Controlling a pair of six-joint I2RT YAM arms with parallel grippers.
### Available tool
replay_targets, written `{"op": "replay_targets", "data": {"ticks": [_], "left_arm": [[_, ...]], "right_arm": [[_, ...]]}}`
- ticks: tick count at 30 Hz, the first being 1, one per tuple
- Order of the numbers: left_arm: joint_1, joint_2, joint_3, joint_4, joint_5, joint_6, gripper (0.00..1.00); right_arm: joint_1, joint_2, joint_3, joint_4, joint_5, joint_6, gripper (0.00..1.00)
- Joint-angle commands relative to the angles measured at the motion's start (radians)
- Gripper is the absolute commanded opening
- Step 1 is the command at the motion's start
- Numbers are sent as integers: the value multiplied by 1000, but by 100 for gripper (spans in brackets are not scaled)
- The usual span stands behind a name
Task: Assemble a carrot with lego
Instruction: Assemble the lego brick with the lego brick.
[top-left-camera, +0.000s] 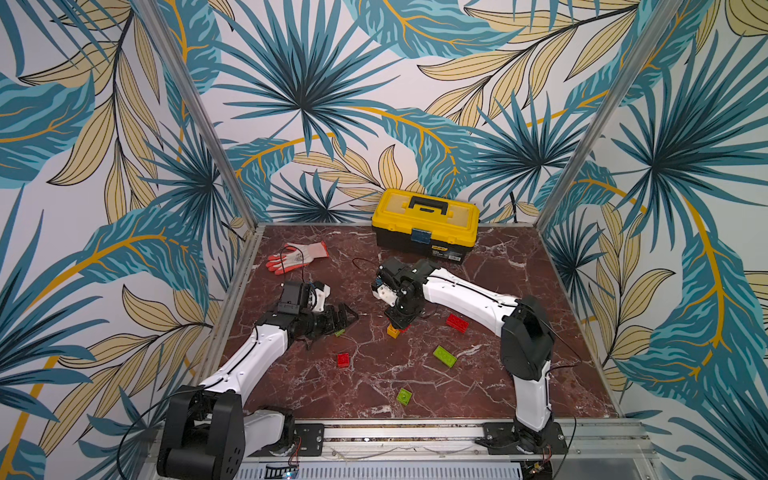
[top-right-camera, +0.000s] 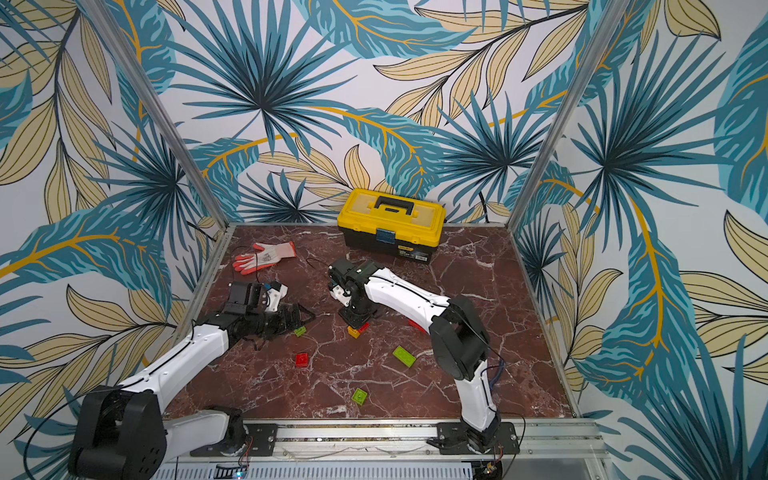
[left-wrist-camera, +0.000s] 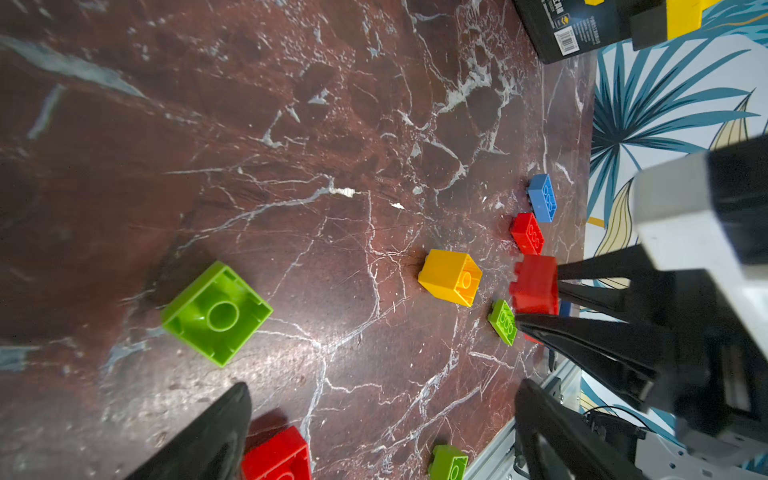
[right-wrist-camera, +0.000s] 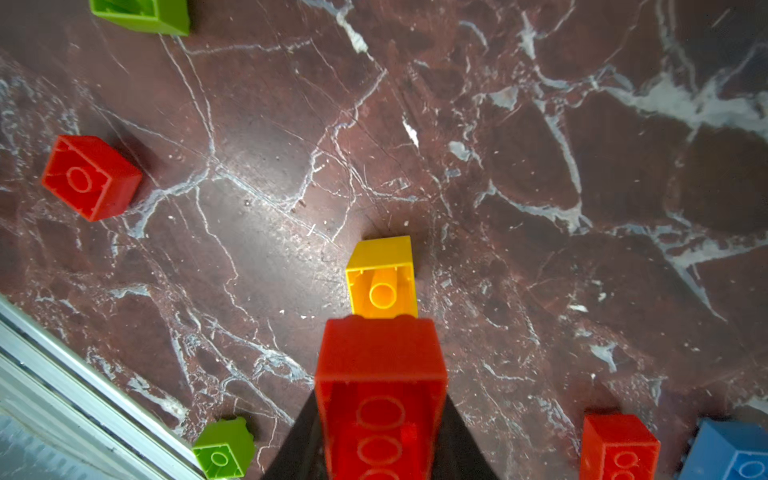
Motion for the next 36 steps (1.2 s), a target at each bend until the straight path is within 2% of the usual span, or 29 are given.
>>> {"op": "replay_targets", "data": {"ticks": [1,8,36], "left_arm": [[-21,38,9,49,78,6,99],[-66,94,13,49,79,-1,99],[-68,115,8,63,92,15,100]], "right_arm": [[7,45,66,-88,14,-13,24],[7,92,87,-88,13,-35,25],[7,182,123,-105,-15,-72,25]]}}
